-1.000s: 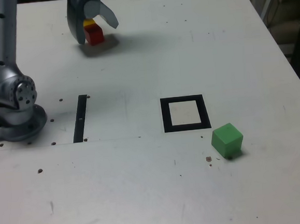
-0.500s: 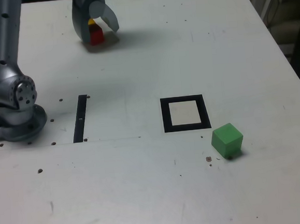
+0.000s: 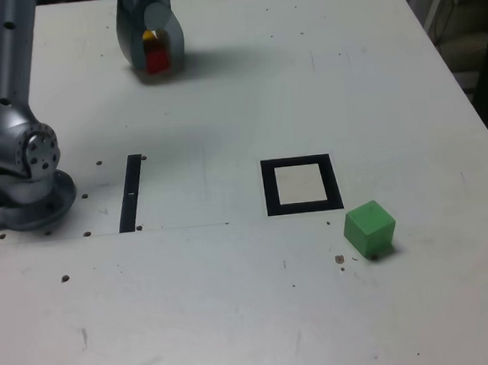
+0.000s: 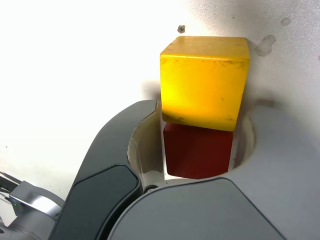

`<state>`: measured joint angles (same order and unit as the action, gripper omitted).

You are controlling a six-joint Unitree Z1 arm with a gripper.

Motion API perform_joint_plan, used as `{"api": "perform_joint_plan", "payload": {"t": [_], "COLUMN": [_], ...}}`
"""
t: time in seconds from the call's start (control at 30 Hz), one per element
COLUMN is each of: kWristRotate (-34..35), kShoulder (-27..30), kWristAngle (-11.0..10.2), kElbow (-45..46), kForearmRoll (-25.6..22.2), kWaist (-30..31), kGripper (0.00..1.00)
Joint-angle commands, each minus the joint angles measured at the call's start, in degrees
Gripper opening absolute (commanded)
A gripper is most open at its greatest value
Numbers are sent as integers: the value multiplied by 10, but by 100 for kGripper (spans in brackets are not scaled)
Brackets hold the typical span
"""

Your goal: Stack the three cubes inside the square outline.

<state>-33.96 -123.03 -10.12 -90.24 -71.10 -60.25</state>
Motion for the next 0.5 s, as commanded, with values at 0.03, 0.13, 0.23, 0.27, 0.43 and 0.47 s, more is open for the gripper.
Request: {"api": "perform_joint_plan", "payload": {"t": [0.03, 0.13, 0.23, 0.27, 0.43, 0.47], "kWristRotate": [-1, -1, -2, -2, -3, -3], "kShoulder": [-1, -1, 0, 1, 14, 18], "kWristAngle": [-1, -1, -1, -1, -1, -1], "kElbow": [1, 2, 3, 3, 3, 3], "kForearmRoll": [-3, -3, -3, -3, -7, -9], "kWaist": [1, 2, 3, 4, 17, 21], "kGripper": [36, 36, 36, 36, 36, 36]}}
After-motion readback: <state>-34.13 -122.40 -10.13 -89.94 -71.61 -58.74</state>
